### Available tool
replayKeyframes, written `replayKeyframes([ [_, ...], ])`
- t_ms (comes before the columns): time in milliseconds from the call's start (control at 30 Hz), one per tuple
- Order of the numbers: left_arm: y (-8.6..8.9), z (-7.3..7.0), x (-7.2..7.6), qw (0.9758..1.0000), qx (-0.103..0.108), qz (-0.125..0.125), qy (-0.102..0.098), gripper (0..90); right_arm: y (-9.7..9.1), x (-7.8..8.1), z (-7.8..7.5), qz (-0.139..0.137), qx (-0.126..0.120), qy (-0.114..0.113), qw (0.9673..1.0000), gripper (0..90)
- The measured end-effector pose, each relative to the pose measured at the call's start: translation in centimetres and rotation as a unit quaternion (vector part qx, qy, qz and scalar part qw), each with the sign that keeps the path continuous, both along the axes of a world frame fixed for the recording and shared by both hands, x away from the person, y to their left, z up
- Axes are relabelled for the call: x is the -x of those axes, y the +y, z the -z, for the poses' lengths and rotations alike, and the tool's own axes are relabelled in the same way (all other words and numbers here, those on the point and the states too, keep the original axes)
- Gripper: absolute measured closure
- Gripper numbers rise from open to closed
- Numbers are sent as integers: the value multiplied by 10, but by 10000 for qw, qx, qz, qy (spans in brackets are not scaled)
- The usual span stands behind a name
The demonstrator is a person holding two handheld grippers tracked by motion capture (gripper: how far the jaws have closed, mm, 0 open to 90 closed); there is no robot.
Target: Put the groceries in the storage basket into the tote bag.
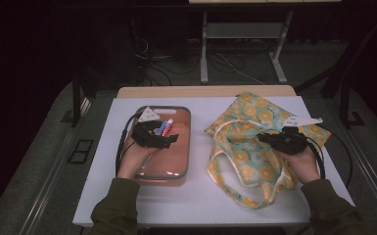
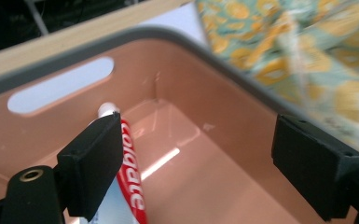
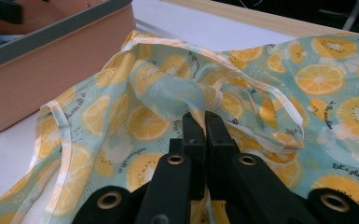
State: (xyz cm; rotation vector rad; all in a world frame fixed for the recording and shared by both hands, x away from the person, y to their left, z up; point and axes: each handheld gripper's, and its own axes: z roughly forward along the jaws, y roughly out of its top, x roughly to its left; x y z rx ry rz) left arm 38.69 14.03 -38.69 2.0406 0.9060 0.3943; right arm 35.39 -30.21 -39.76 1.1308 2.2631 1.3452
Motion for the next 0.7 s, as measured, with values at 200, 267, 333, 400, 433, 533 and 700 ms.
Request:
replayKeyframes([
  [200, 1, 15, -20, 9971, -440, -438, 444, 160, 0, 0, 0, -28, 8, -8, 10000, 887],
  [267, 0, 21, -24, 9945, -714, -543, 543, 172, 0, 0, 0, -38, 6, -6, 10000, 887],
  [333, -4, 22, -25, 9937, -799, -537, 579, 177, 0, 0, 0, -45, 10, -12, 10000, 887],
  [400, -6, 28, -27, 9914, -914, -577, 738, 175, 0, 0, 0, -45, 11, -13, 10000, 887],
  [433, -7, 32, -28, 9895, -1055, -566, 805, 175, 0, 1, 0, -46, 9, -13, 10000, 887],
  [533, -11, 34, -29, 9859, -1280, -644, 860, 141, 0, 1, 0, -51, 7, -14, 10000, 887],
  [700, -10, 35, -28, 9832, -1282, -671, 1116, 194, 0, 1, -1, -49, 4, -17, 10000, 887],
])
